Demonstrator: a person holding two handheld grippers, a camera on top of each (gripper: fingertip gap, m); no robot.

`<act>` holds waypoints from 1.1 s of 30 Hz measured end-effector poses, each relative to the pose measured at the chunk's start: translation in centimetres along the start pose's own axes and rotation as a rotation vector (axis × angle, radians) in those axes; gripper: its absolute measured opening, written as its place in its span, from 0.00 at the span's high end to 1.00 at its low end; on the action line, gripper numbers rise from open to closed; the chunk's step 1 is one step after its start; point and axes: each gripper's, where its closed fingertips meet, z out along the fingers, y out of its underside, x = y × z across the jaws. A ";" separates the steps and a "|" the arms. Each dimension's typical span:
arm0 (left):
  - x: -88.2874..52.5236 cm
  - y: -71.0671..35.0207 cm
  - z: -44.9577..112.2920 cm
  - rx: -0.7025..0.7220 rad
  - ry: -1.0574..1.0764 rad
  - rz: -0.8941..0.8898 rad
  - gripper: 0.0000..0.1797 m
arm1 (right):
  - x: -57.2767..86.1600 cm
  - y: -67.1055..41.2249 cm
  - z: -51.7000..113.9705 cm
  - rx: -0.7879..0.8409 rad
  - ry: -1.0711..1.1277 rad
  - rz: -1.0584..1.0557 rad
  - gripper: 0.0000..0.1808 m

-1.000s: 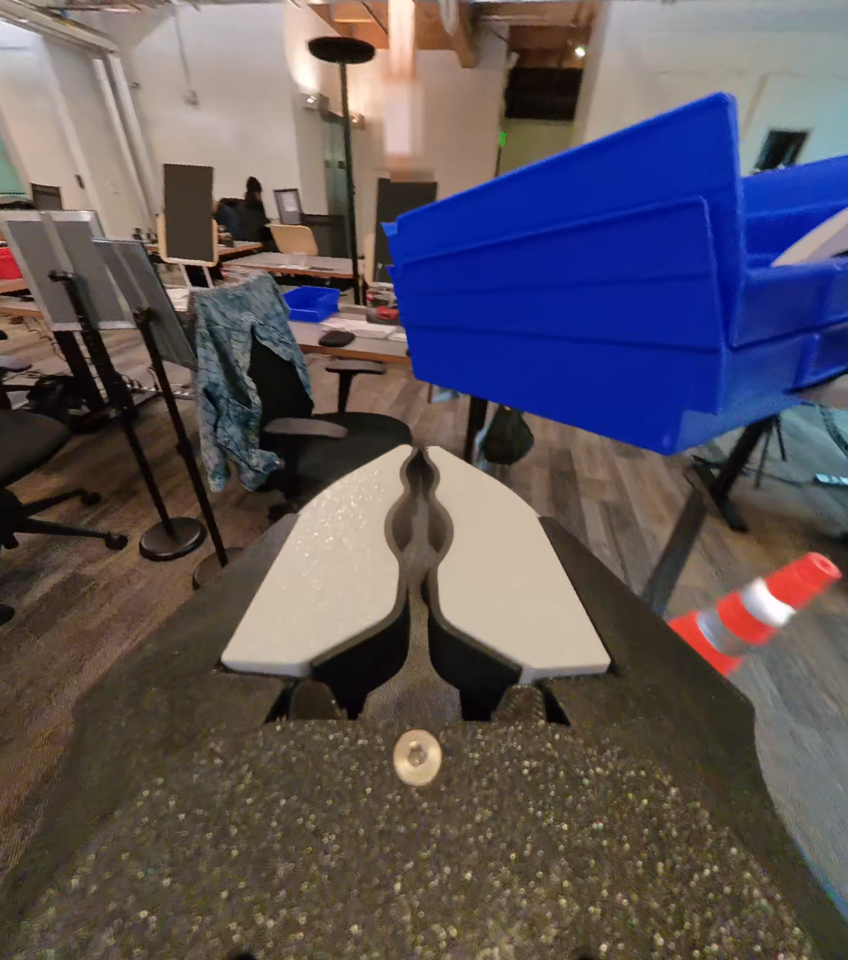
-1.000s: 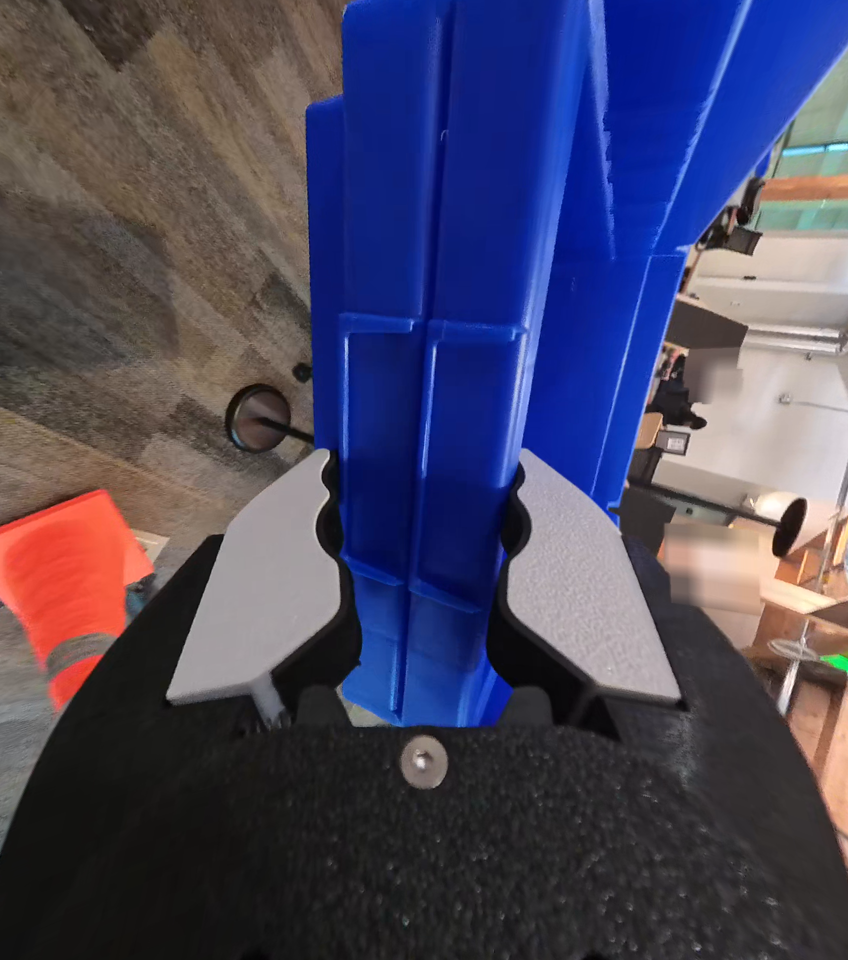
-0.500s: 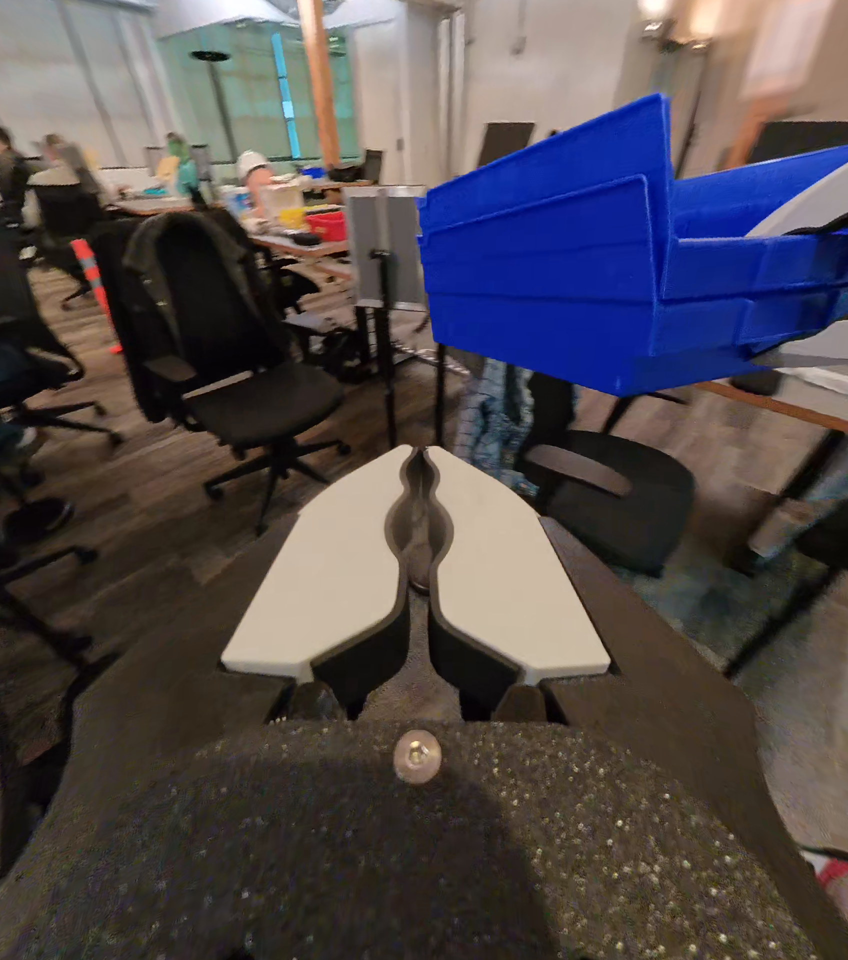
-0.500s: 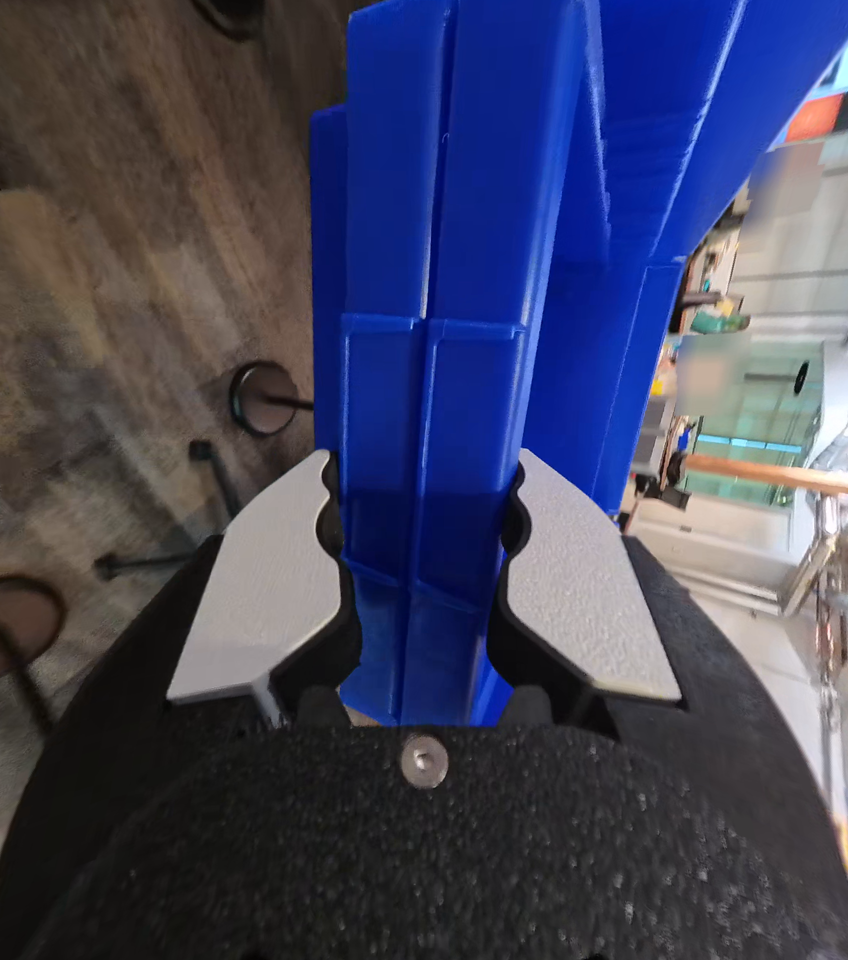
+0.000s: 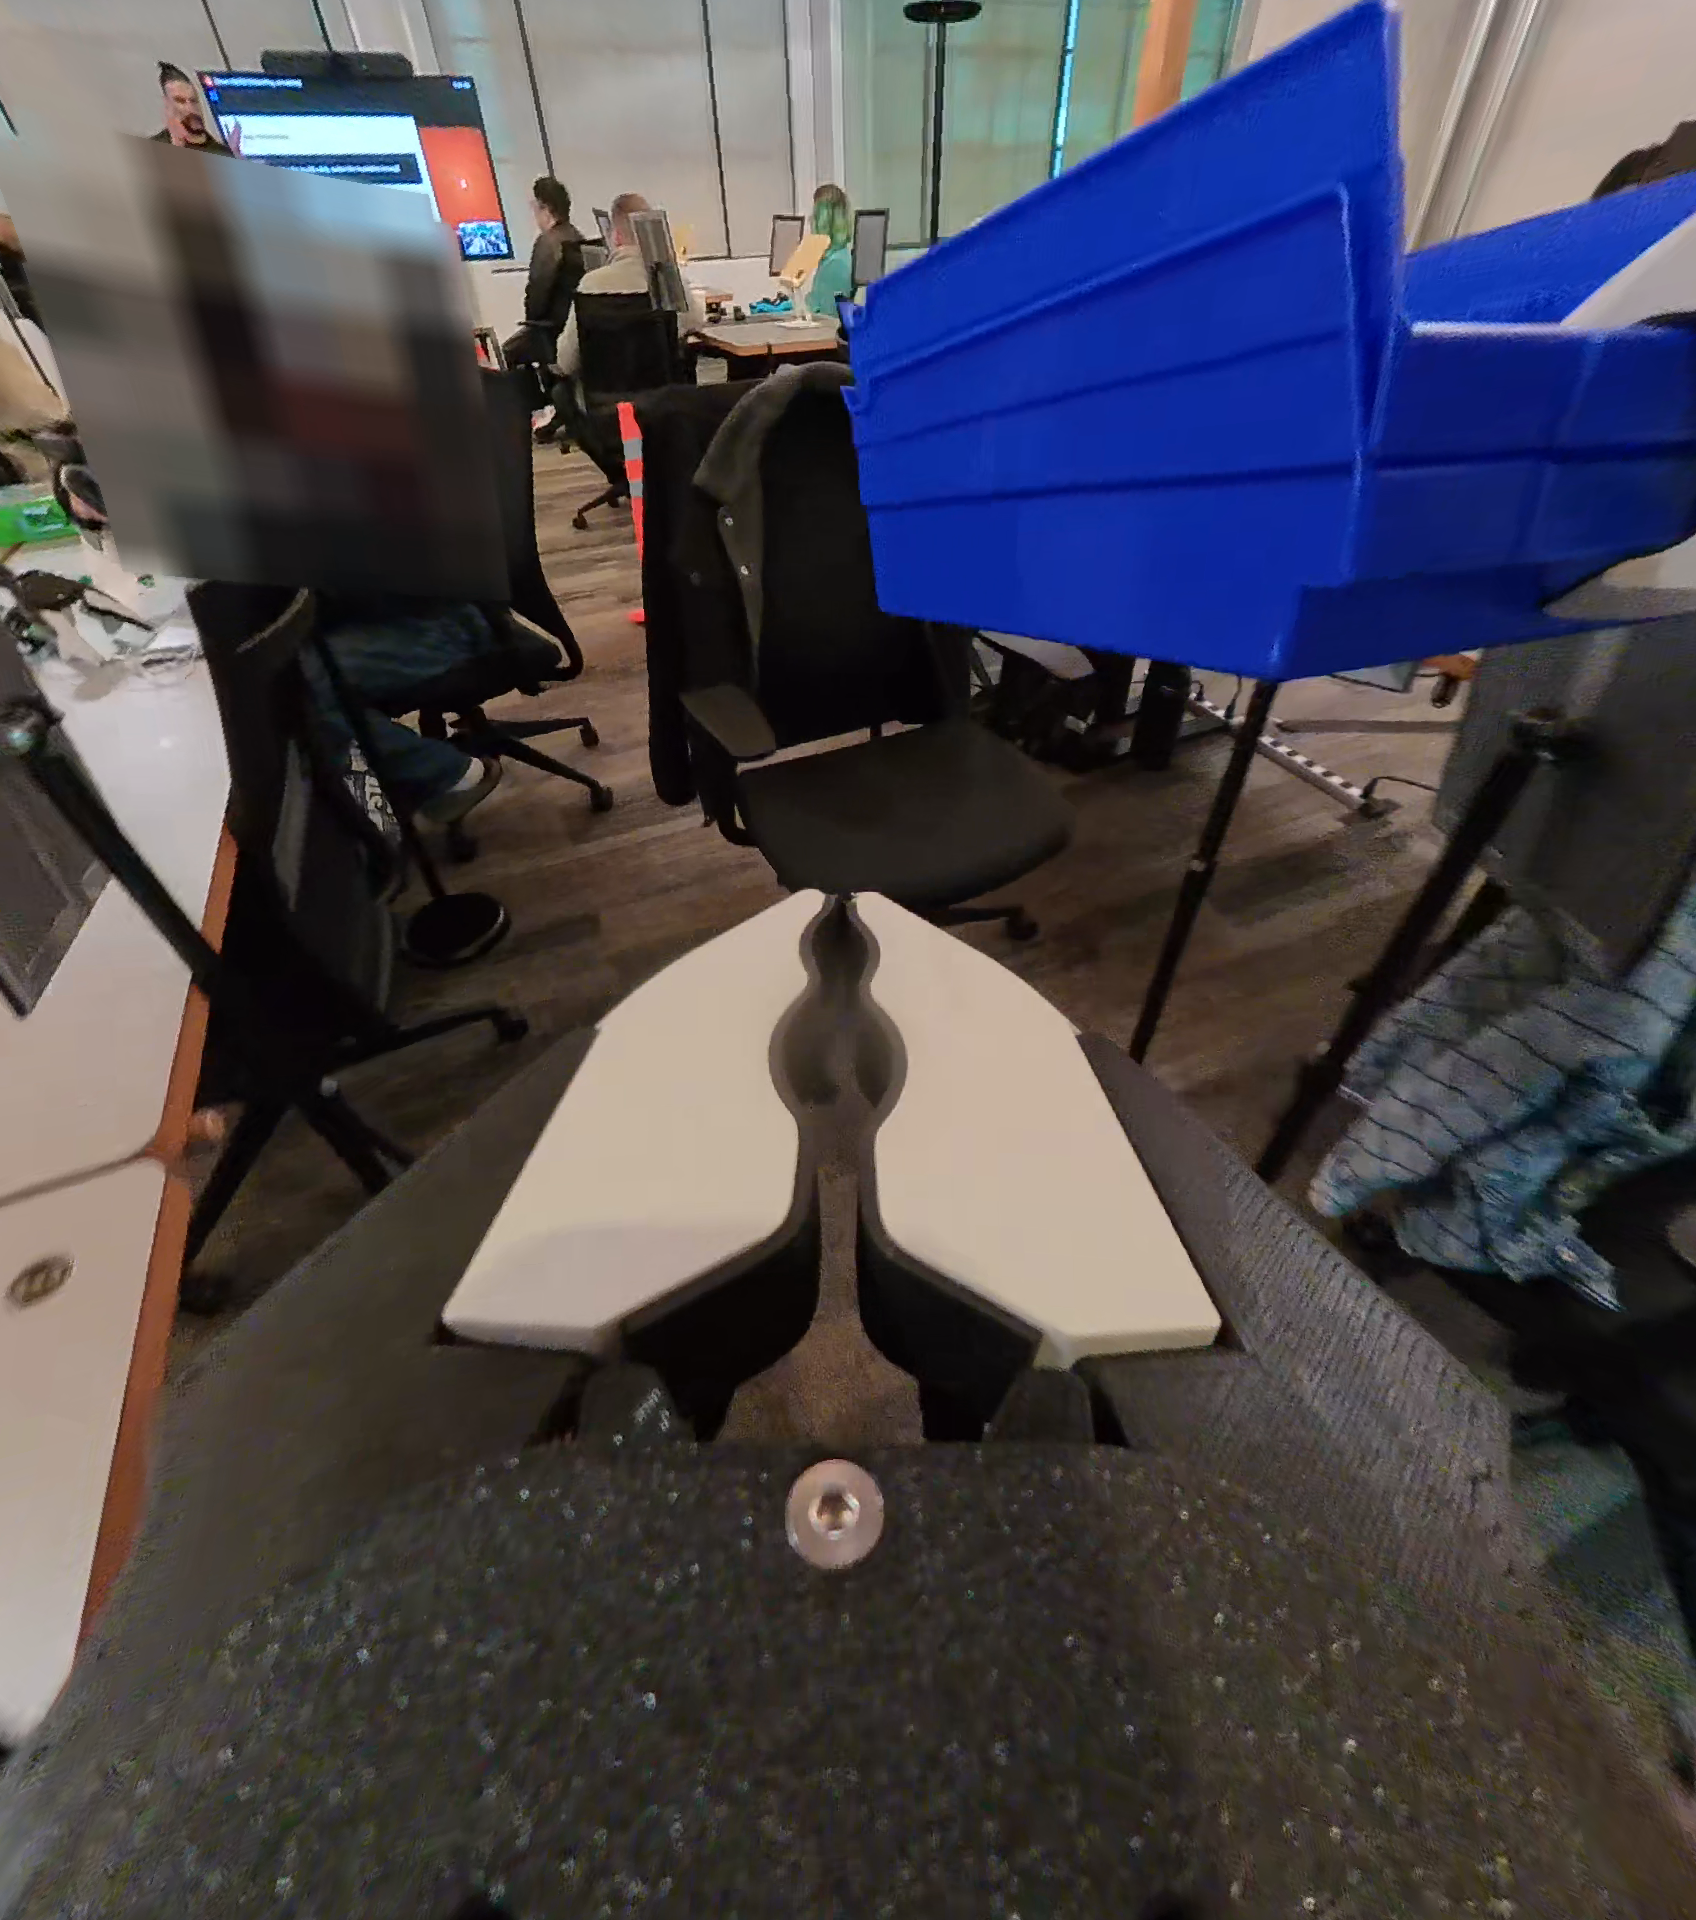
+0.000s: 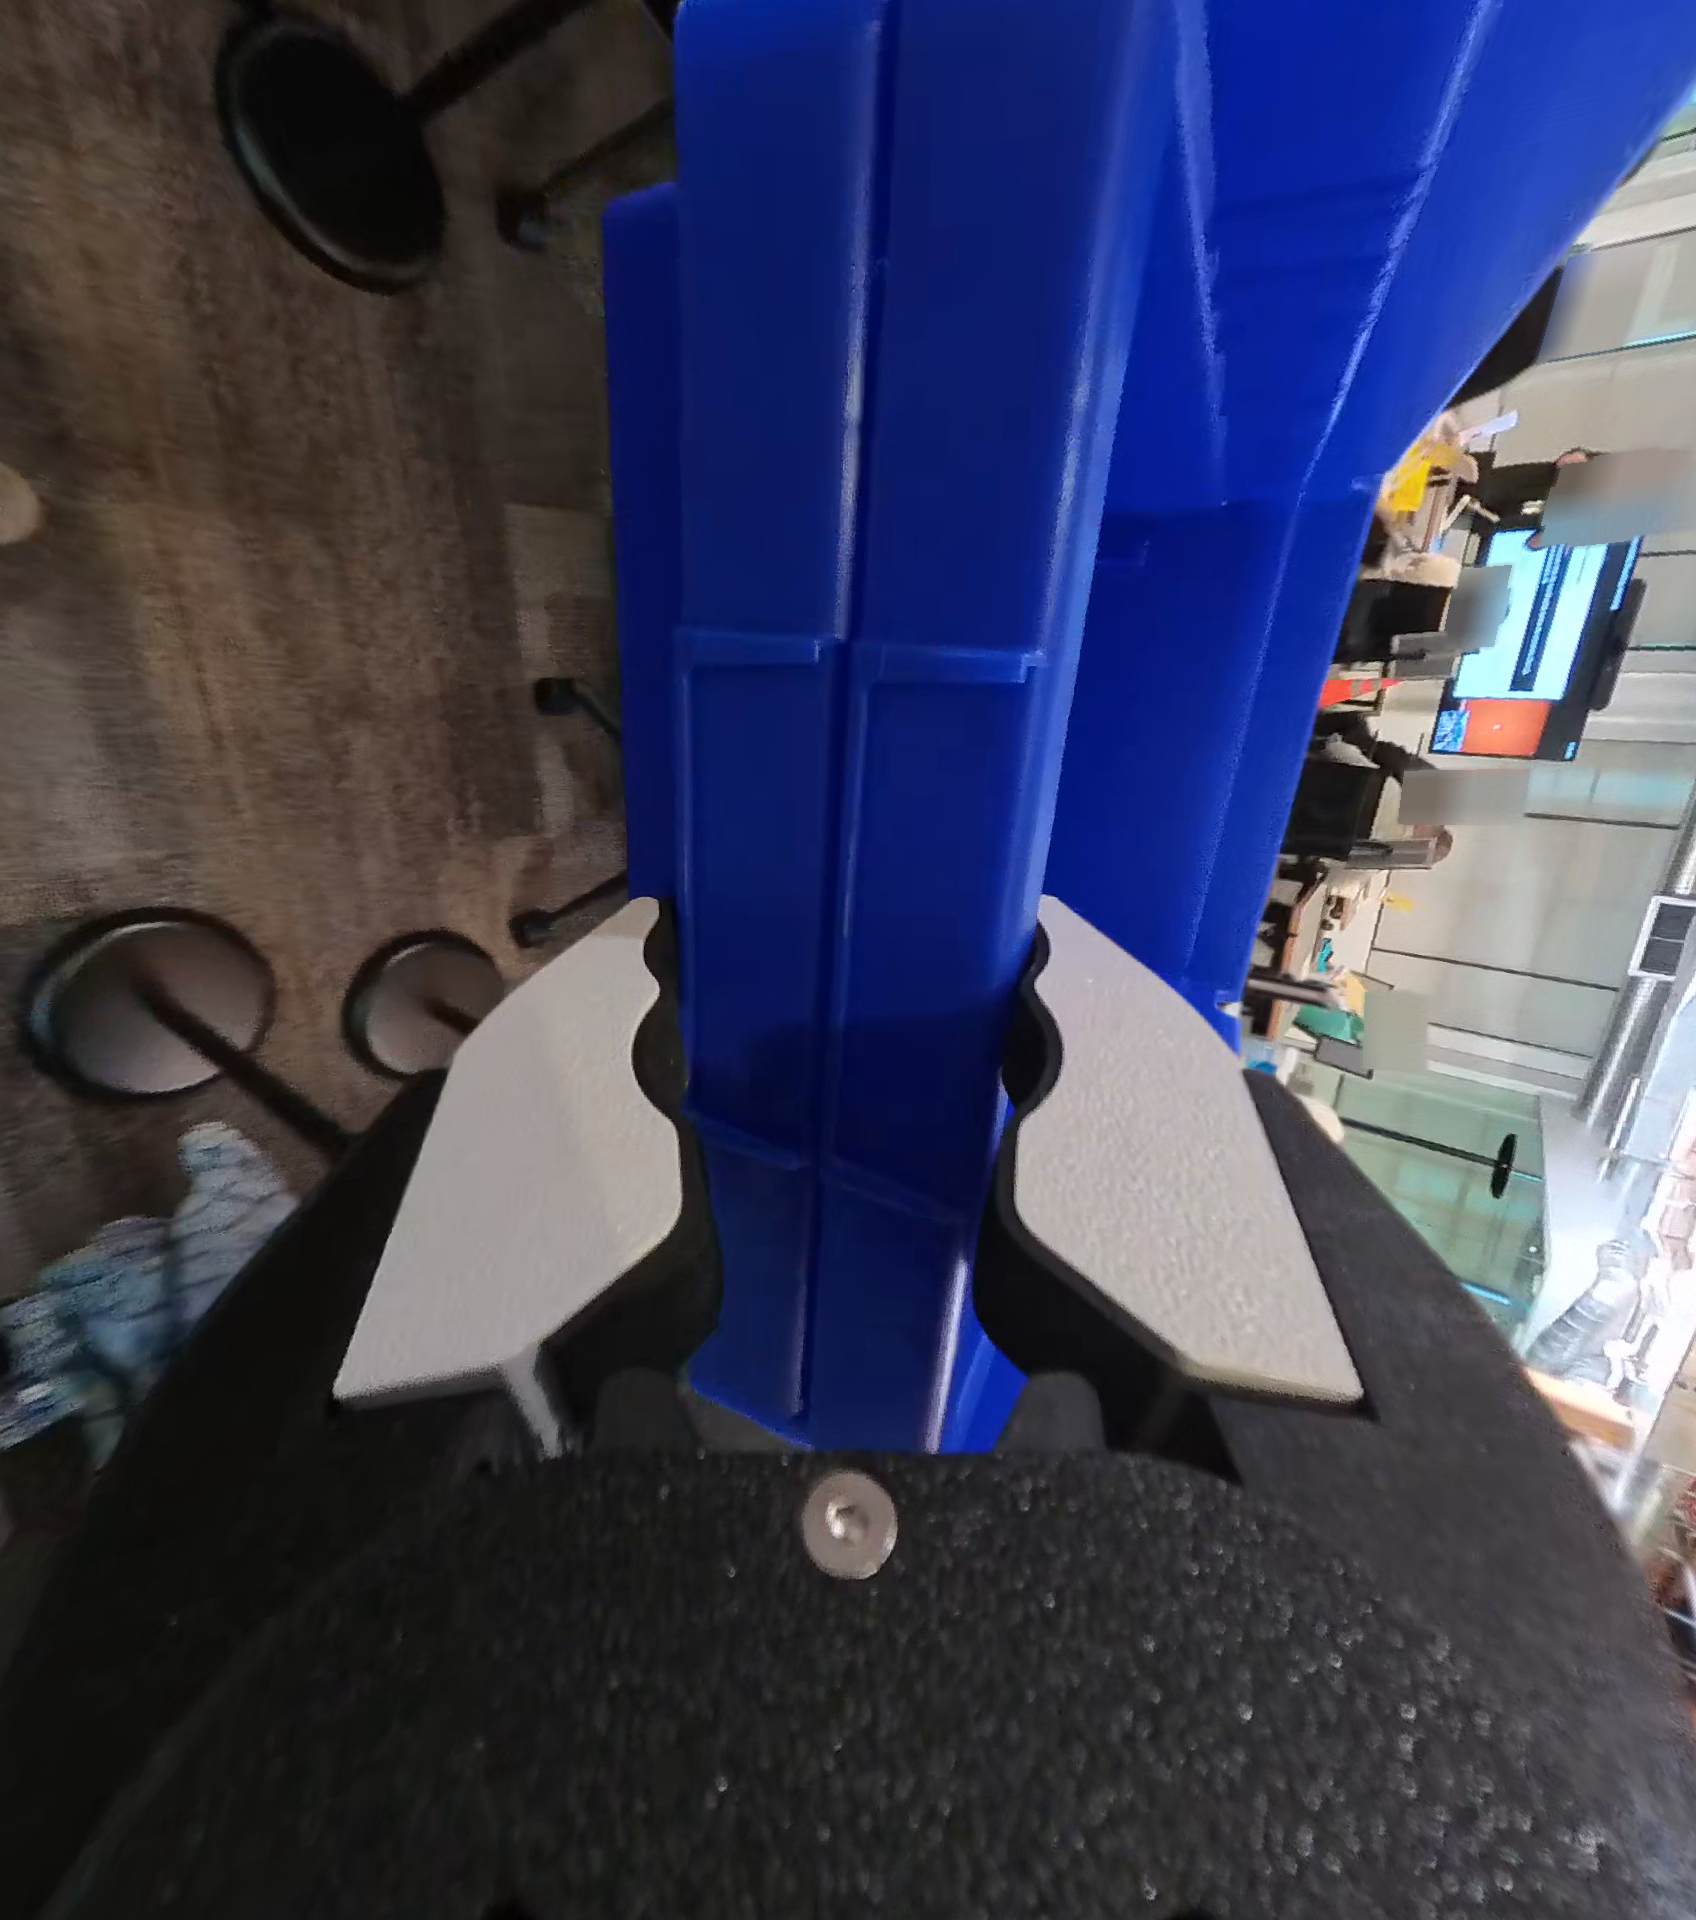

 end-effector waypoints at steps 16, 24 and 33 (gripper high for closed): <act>-2.6 -14.5 51.1 0.091 0.410 0.141 1.00 | 28.0 23.6 22.8 -0.292 0.094 0.157 0.67; 6.6 -18.2 75.4 0.132 0.559 0.164 1.00 | 38.9 44.2 29.8 -0.469 0.207 0.218 0.67; 22.7 -27.9 95.9 0.215 0.869 0.175 1.00 | 44.5 62.5 31.7 -0.681 0.223 0.390 0.67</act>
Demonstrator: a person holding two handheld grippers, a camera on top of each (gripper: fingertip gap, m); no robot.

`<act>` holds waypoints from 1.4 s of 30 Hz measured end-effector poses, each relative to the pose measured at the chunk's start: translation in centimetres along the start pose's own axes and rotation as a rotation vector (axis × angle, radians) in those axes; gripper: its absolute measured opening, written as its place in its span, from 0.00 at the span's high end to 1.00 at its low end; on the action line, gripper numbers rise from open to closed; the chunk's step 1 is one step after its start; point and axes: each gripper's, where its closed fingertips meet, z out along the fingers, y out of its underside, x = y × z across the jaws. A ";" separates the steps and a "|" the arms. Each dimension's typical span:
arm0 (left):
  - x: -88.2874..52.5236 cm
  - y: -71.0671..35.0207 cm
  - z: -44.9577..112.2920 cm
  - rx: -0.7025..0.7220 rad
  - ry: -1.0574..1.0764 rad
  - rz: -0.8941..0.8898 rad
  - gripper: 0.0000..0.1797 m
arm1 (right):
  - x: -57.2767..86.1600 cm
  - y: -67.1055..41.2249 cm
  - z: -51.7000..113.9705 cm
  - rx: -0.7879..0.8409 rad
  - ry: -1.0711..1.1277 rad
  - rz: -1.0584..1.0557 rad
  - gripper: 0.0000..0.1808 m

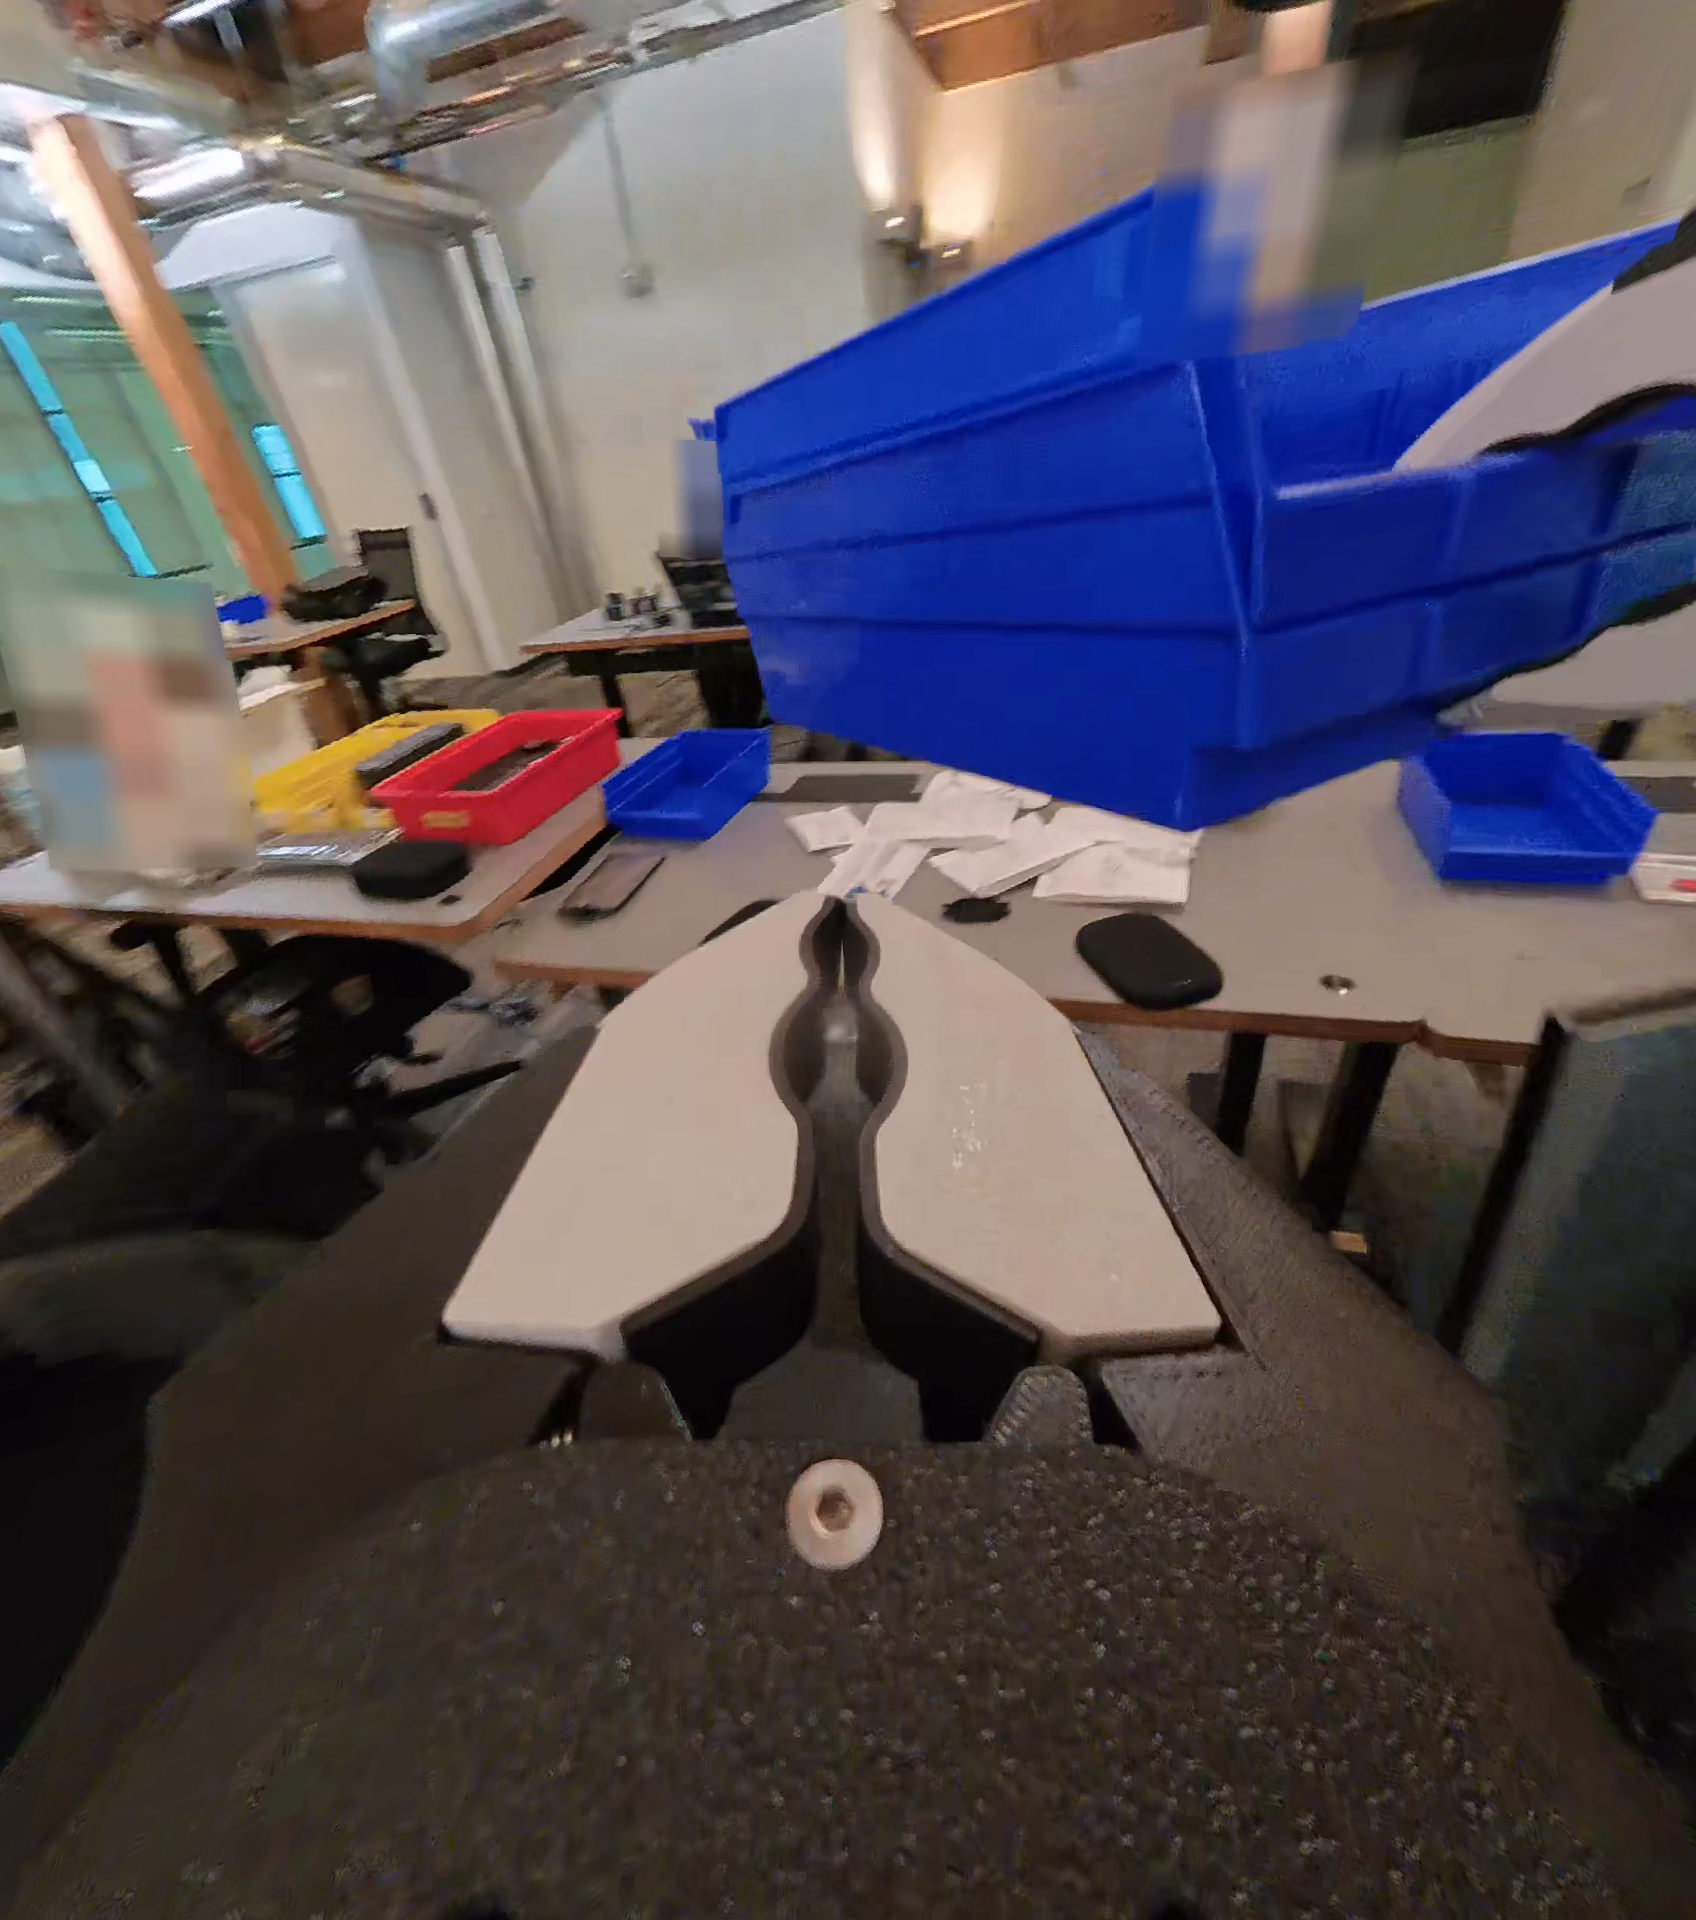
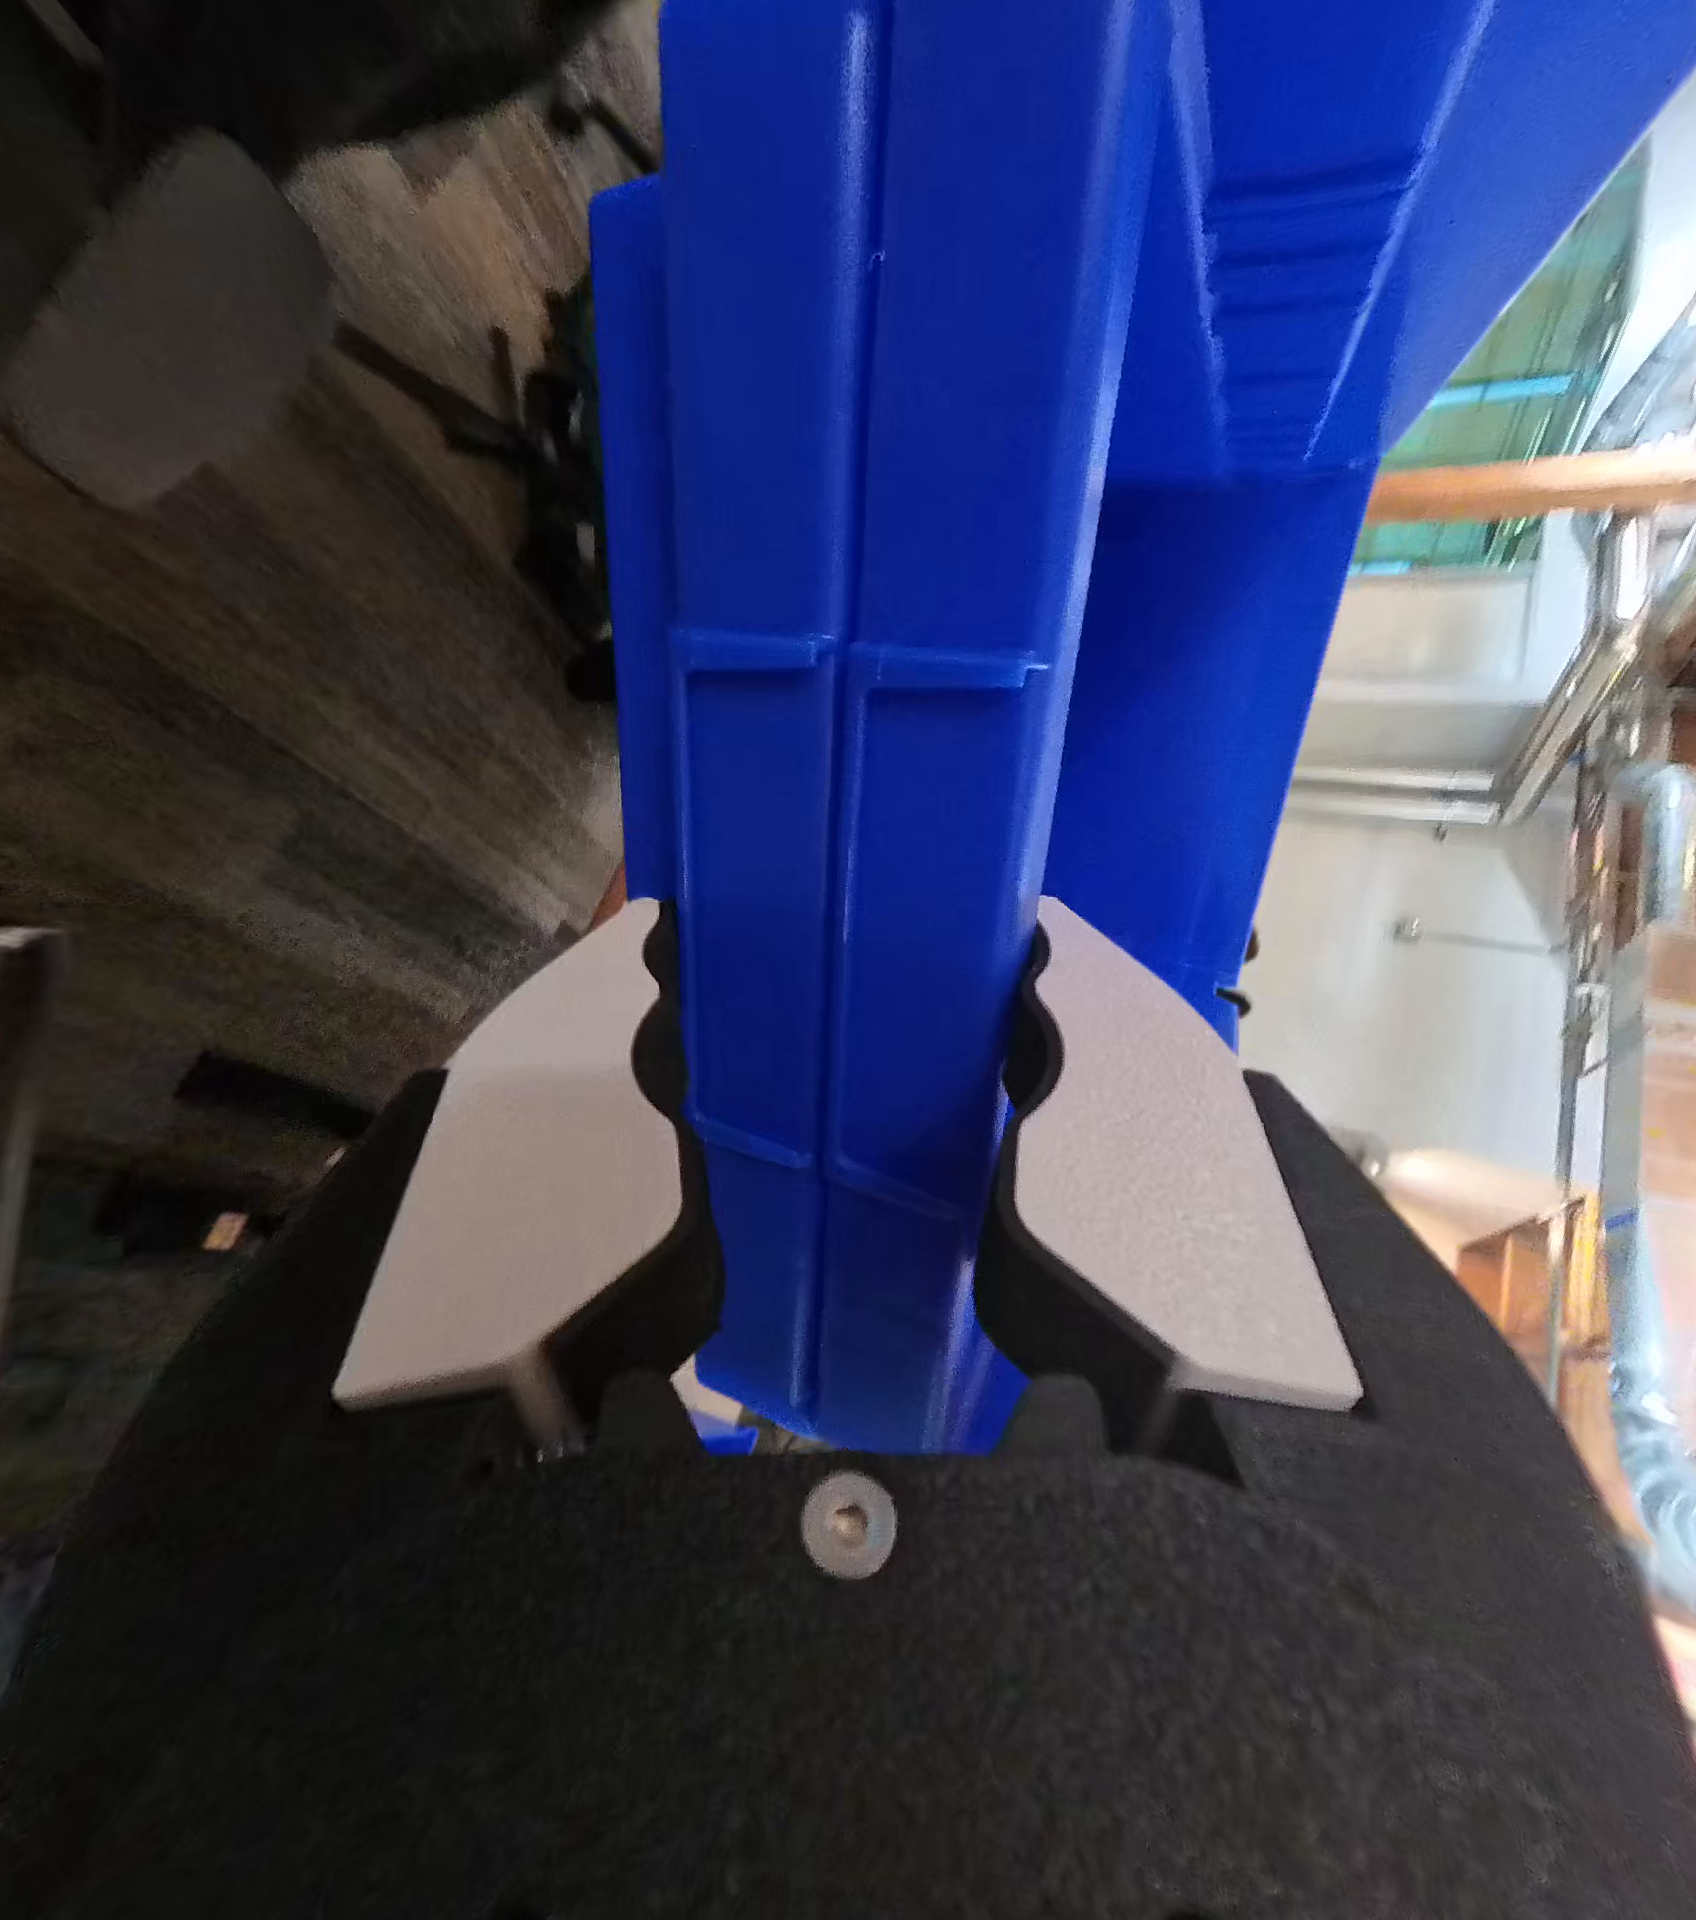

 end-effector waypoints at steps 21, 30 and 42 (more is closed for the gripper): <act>8.4 1.6 41.0 0.006 0.709 0.037 1.00 | 5.0 22.4 10.5 -0.556 0.033 0.312 0.67; 7.5 5.2 58.9 0.024 0.871 0.043 1.00 | 10.8 28.5 19.9 -0.675 0.053 0.370 0.67; 0.0 12.2 62.9 0.078 0.680 -0.076 1.00 | 8.3 30.1 34.6 -0.562 0.044 0.408 0.67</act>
